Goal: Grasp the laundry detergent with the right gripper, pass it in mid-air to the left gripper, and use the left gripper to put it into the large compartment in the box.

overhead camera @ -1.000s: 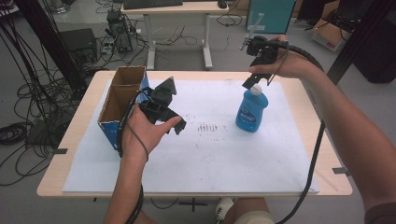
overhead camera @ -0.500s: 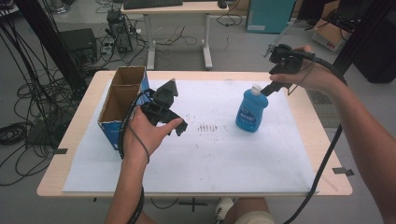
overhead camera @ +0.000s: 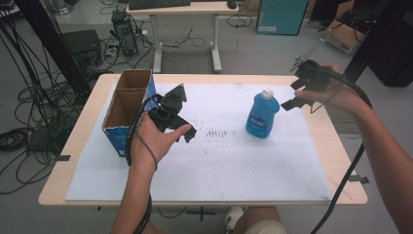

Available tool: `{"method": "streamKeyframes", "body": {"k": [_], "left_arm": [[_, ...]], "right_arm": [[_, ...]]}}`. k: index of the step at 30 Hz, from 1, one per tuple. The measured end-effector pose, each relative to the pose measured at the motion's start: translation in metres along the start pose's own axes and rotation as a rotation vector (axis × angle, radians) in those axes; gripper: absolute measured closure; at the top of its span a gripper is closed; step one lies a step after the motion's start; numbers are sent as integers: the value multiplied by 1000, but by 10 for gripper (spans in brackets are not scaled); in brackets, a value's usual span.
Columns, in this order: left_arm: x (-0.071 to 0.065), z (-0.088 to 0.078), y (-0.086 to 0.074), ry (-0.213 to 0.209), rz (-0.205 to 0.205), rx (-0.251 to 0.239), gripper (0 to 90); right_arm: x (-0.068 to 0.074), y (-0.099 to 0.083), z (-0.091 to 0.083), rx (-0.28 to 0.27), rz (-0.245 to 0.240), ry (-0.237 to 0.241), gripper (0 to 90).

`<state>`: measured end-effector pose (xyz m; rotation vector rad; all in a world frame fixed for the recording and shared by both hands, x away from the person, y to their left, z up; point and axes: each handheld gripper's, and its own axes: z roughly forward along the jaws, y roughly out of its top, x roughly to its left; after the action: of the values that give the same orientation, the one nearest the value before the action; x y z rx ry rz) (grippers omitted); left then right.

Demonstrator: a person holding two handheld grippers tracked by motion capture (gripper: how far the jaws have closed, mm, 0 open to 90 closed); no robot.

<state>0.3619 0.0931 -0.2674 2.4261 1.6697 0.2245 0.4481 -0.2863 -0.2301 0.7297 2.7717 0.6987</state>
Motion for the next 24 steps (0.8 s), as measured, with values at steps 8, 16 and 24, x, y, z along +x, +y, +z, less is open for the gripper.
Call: {"method": "streamKeyframes", "body": {"k": [8,16,24], "left_arm": [[-1,6,1,-4,0,10,53],[-3,9,3,3,8,12,52],[-4,12,4,7,1,18,52]], "right_arm": [[3,-32,18,-58,71,20,49],[3,-58,38,-136,125,44,43],[4,-72,53,-188,146,32,39]]}}
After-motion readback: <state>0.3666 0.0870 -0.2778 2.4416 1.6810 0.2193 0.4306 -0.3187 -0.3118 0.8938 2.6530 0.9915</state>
